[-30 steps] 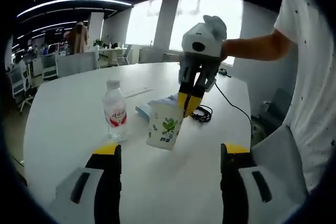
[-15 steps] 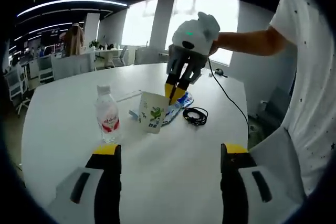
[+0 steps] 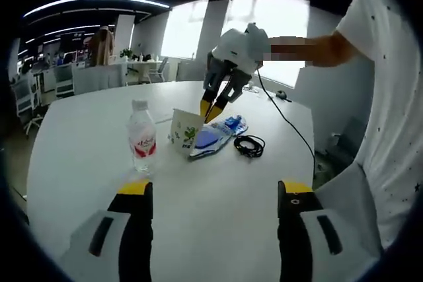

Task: Arrange the tabletop items into an orderly group along one side of the table until the central work area is clear of visible clutter.

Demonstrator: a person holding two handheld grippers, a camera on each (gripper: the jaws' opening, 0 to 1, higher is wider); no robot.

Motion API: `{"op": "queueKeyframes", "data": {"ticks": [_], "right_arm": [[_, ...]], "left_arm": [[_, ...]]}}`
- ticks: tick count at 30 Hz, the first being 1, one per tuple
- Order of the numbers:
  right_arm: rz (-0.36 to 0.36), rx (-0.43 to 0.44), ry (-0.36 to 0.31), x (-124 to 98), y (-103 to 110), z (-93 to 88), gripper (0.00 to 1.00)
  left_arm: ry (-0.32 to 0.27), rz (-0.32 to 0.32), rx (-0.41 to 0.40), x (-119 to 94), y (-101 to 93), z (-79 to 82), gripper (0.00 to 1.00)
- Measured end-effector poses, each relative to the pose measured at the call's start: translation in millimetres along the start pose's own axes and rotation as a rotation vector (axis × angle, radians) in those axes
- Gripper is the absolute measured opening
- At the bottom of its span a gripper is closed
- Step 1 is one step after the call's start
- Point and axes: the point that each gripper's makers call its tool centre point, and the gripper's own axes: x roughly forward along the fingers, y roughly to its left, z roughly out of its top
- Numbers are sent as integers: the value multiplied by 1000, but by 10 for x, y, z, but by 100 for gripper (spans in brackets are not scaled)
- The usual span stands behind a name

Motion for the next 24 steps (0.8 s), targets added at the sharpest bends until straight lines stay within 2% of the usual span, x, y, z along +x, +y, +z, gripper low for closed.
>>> {"op": "queueKeyframes", "data": {"ticks": [5, 14, 24], "right_arm": [[-13, -102, 67, 74, -109, -85, 0], [-9, -229, 139, 227, -190, -152, 0], [-4, -341, 189, 420, -242, -190, 0]], "left_arm": [[-7, 14, -12, -37, 24, -30, 79], [-14, 36, -35, -93, 64, -92, 79], [-19, 49, -55, -118, 80, -158, 78]]}}
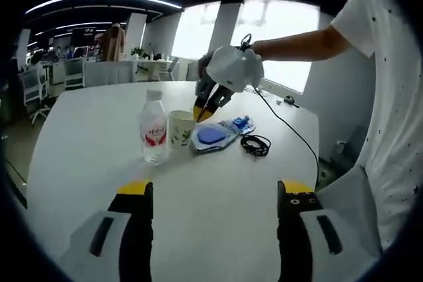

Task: Arrange the tabletop items into an orderly group along one side of the table until the central work area is clear of visible clutter.

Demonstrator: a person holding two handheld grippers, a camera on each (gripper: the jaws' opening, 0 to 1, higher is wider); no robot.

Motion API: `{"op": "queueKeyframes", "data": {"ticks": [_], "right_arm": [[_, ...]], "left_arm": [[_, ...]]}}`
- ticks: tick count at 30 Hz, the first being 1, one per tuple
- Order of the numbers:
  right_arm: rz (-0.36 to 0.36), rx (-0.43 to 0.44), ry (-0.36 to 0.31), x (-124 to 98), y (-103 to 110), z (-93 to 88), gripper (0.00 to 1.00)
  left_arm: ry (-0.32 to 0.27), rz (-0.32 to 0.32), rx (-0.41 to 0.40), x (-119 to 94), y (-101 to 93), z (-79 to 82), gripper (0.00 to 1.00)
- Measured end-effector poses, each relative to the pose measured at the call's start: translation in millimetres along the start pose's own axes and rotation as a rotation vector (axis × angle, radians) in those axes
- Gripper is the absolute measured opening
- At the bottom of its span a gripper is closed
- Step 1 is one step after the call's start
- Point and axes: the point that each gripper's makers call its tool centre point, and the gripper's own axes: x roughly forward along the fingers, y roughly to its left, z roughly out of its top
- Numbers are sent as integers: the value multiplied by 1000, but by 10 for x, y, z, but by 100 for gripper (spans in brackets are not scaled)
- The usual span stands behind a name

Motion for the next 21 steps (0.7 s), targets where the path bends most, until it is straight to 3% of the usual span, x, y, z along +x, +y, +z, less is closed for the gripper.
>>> {"op": "queueKeyframes", "data": {"ticks": [9, 21], "right_arm": [[17, -49, 19, 160, 12, -3, 0], [16, -47, 18, 239, 2, 1, 0]], "left_arm": [[1, 4, -18, -17, -3, -58, 78], [-1, 7, -25, -10, -3, -71, 78]]}}
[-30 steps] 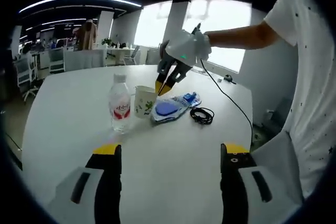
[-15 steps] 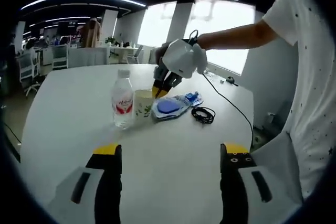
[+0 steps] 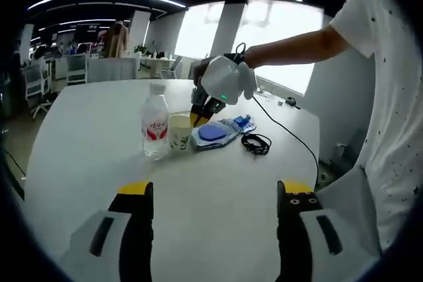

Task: Arrange the tabletop items into an orderly group along one side of the table until the central work area is clear of visible clutter.

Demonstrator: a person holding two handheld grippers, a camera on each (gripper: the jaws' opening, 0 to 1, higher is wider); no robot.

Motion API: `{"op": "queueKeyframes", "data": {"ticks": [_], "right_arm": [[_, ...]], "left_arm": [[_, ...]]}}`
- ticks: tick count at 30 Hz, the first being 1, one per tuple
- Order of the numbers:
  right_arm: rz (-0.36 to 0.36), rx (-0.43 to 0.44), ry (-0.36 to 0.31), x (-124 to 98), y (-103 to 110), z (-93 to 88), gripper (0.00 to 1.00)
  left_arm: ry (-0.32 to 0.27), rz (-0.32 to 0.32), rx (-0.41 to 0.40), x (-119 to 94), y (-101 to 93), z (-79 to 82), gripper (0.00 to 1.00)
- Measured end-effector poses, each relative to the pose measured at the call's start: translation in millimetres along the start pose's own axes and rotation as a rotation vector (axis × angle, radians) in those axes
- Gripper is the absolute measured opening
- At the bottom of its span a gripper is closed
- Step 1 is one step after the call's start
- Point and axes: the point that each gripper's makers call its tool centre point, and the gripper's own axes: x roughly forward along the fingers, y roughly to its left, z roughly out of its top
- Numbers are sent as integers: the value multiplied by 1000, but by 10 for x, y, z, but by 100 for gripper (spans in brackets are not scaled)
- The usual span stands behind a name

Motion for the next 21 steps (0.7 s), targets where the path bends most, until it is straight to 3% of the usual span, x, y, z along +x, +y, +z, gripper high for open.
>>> {"op": "queueKeyframes", "data": {"ticks": [5, 8, 21], "right_arm": [[0, 17, -19, 2, -1, 27, 0], [-1, 37, -32, 4, 5, 51, 8], [-10, 63, -46, -27, 47, 58, 20]], "left_arm": [[-1, -2, 2, 9, -3, 8, 78], [-3, -2, 0, 10, -4, 10, 78], [-1, -3, 6, 6, -18, 14, 78]]}}
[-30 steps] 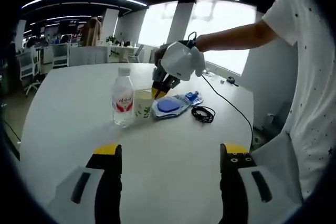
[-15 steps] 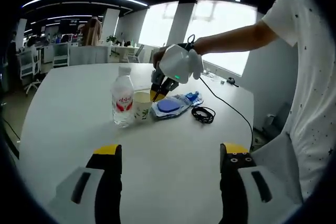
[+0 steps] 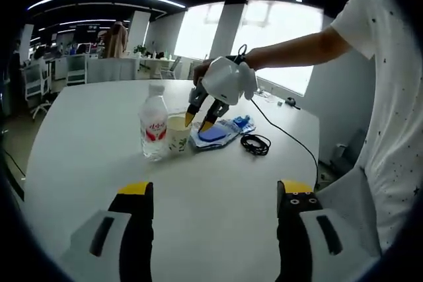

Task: Arrange the tabletop items into an orderly group along one side of the table until the central work area is clear of visible clutter.

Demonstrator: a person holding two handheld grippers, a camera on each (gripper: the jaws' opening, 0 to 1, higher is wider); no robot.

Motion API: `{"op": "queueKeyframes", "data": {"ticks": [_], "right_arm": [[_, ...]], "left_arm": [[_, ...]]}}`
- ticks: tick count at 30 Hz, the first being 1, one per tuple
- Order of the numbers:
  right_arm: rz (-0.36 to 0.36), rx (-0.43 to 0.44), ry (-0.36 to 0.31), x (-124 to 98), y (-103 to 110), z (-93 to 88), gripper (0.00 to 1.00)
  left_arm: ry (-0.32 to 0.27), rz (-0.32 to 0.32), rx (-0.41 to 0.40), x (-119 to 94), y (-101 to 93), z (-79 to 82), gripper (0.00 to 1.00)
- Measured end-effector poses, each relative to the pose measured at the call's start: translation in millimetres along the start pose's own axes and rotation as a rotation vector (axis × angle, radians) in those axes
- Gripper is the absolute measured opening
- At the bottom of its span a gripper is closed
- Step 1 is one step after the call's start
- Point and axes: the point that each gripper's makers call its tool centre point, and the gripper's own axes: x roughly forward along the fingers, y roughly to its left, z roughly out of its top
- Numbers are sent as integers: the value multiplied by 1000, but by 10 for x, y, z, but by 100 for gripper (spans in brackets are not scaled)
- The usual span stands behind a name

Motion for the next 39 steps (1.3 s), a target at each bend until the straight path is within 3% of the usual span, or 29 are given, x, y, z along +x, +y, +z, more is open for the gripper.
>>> {"op": "queueKeyframes", "data": {"ticks": [22, 39], "right_arm": [[-66, 91, -36, -284, 50, -16, 44], [-164, 229, -65, -716, 194, -123, 57]], "left_arm": [[9, -22, 63, 15, -131, 219, 79], [19, -58, 138, 73, -328, 491, 81]]}}
